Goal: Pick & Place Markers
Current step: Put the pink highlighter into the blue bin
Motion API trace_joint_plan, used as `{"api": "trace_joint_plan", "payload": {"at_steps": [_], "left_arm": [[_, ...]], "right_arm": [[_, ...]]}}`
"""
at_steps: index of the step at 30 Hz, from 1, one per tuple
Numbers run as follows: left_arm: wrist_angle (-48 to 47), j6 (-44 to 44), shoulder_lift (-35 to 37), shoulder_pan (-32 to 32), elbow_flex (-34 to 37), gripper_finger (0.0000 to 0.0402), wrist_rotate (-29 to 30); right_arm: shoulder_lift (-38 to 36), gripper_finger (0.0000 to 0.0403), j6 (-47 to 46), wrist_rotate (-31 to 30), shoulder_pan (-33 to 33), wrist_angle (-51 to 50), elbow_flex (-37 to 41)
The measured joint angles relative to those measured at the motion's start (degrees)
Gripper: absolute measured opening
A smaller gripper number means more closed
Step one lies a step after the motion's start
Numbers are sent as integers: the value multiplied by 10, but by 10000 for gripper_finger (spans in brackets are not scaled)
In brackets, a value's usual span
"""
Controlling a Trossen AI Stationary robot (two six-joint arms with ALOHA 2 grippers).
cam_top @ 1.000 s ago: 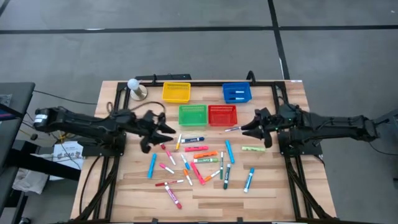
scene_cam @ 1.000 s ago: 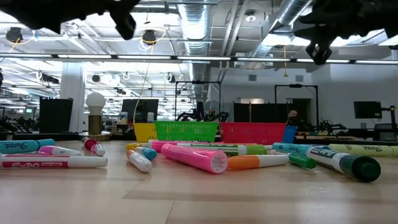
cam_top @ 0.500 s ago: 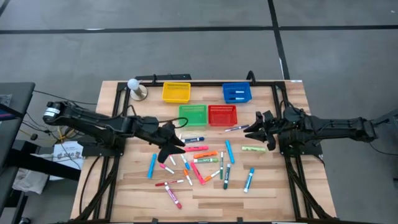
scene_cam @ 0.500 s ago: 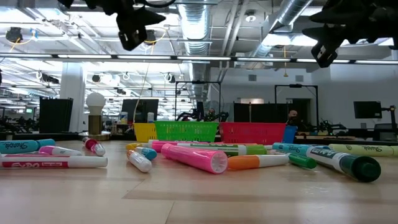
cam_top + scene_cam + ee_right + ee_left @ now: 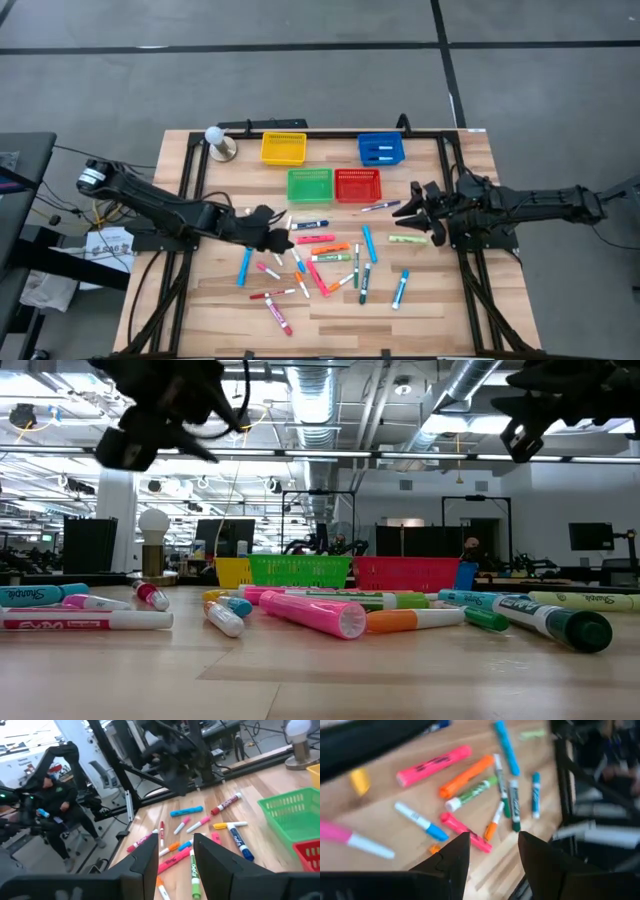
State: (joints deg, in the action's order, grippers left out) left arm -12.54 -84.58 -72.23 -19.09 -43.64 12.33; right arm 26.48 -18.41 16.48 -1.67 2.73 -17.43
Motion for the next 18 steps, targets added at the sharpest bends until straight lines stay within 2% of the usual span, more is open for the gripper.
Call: {"api": "trace_joint_plan", "payload": {"at_steps": [3,10,14,18], "left_arm": [[-1,-70,-20,-1,0,167,-1],[4,-74,-37,-1,0,167,-1],[44,-110,-33,-1,0,167,57],[62,-147,-33,-7,-2,167,85]], "right_arm": [[0,113,4,0,10,3,0],[0,113,9,0,26,3,0],[0,113,9,0,28,3,0],[0,113,9,0,28,3,0]]}}
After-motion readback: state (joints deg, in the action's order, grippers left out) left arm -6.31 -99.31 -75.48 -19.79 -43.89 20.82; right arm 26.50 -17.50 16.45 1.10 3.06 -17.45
